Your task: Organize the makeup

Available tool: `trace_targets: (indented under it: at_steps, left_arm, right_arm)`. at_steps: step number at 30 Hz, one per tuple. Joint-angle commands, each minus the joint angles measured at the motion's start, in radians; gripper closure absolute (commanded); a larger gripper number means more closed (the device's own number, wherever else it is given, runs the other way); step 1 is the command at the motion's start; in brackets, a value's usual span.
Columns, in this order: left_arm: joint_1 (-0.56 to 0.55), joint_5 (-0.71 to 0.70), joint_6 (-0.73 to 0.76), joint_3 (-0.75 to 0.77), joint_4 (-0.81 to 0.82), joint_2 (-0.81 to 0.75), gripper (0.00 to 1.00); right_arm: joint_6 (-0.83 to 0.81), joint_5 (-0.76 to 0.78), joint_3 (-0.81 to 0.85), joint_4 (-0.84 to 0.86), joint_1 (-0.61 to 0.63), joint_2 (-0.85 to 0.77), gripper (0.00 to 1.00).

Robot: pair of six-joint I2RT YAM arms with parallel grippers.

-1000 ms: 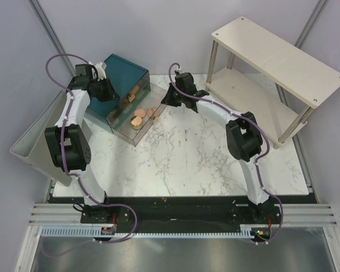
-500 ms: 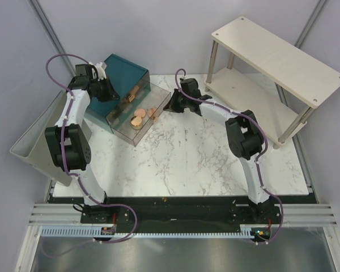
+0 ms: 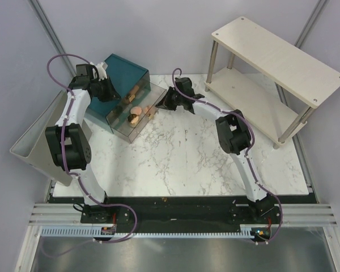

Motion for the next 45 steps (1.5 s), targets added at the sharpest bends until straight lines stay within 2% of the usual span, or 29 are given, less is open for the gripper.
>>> trace_targets:
  at_steps: [1,4,9,11,12,14,37,40,45]
  left_arm:
    - [-0.023,-0.039,0.037,-0.09,-0.273,0.111,0.83]
    - [-0.025,-0.039,0.039,-0.09,-0.278,0.112,0.83]
    - [-0.023,-0.043,0.047,-0.078,-0.293,0.12,0.83]
    - [-0.023,-0.048,0.048,-0.072,-0.296,0.12,0.83]
    - [-0.025,-0.051,0.053,-0.07,-0.299,0.123,0.83]
    - [-0.023,-0.059,0.054,-0.064,-0.306,0.123,0.83]
    - [-0.023,-0.062,0.056,-0.065,-0.315,0.111,0.83]
    - [-0.023,-0.063,0.057,-0.061,-0.315,0.108,0.83]
    - [-0.023,-0.06,0.053,-0.016,-0.338,0.089,0.83]
  right_arm:
    - [0.12,-0.033,0.138,0.19,0.05,0.07,1.0]
    - [0.173,-0.033,0.224,0.217,0.07,0.148,1.0]
    - [0.388,-0.021,0.239,0.39,0.093,0.255,1.0]
    - [0.46,-0.022,0.234,0.518,0.097,0.288,1.0]
    - [0.524,-0.021,0.248,0.544,0.097,0.318,1.0]
    - [0.551,-0.013,0.279,0.569,0.097,0.355,1.0]
    - [0.697,0.136,0.32,0.65,0.172,0.417,0.98]
    - [0.686,0.114,0.264,0.67,0.166,0.382,0.98]
    - [0.548,0.106,0.025,0.658,0.119,0.193,0.99]
